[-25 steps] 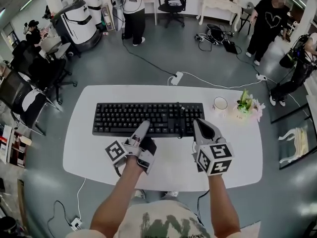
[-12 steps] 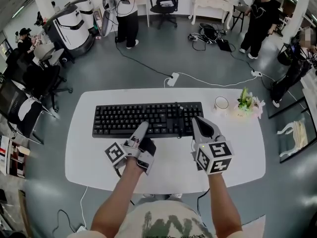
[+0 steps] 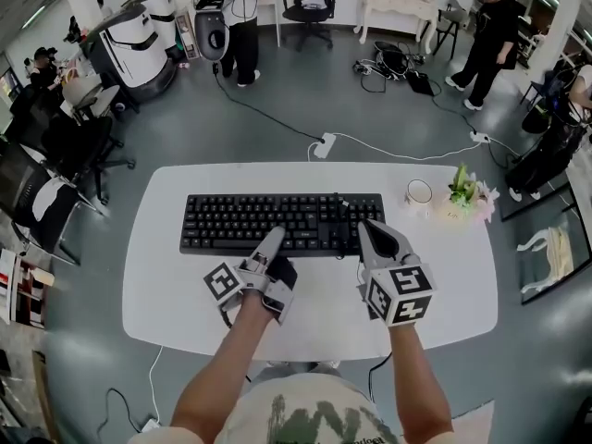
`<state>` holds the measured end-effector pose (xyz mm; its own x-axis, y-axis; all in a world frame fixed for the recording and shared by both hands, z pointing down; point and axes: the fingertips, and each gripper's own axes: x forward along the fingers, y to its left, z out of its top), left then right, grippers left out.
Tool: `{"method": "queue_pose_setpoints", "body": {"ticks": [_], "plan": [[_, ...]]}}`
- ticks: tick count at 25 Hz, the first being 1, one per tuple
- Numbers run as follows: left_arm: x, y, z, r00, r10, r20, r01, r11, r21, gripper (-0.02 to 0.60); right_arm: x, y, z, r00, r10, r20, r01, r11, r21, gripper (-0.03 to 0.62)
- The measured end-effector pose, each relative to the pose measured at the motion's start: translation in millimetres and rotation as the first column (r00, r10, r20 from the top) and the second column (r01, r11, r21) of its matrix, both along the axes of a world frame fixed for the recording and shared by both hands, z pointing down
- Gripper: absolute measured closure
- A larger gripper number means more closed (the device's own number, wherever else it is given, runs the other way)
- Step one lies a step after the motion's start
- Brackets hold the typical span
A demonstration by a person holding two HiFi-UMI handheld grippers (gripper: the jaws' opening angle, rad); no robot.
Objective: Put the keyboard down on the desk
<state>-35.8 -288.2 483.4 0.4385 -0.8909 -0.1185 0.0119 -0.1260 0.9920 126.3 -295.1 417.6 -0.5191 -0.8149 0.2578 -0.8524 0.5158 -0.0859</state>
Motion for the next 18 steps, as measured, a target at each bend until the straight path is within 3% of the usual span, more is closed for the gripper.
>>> {"method": "queue_pose_setpoints", "body": {"ticks": [18], "plan": [[1.3,-7.5,70.8,0.999,0.009,-0.047,-0.016,0.99,-0.139,0.494,-22.5,1.0,31.5,0.999,-0.026,-0.047,0.022,0.997,-0.078,0.594]]}}
